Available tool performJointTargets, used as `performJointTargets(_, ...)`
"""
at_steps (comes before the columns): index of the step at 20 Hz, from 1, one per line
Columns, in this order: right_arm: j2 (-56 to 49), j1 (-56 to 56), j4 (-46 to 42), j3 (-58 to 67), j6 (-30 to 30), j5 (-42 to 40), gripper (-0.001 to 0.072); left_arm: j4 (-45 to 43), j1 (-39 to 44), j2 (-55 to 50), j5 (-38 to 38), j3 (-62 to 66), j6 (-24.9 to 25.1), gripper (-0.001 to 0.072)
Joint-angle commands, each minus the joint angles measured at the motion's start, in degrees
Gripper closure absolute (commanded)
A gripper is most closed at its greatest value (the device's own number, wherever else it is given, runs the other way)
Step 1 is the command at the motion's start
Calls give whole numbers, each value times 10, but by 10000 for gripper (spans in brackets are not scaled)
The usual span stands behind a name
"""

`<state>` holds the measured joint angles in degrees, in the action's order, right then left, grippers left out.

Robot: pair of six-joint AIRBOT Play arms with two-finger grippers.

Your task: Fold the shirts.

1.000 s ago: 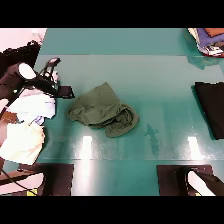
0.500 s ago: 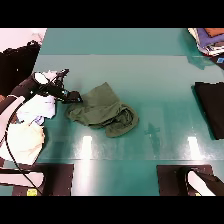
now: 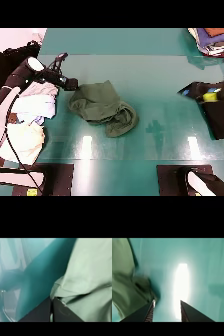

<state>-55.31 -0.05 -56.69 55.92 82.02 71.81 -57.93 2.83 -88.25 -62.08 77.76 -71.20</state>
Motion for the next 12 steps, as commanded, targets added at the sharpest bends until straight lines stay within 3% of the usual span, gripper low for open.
performJointTargets(1,-44,77,15,-114,0,-28,328,-1,0,0,-24,38,0,683)
performJointTargets(5,-139,183,120,-151,-64,-97,328,-3,0,0,-39,38,0,683)
performJointTargets(12,-215,253,121,-108,-91,-146,326,-3,0,0,-45,38,0,683)
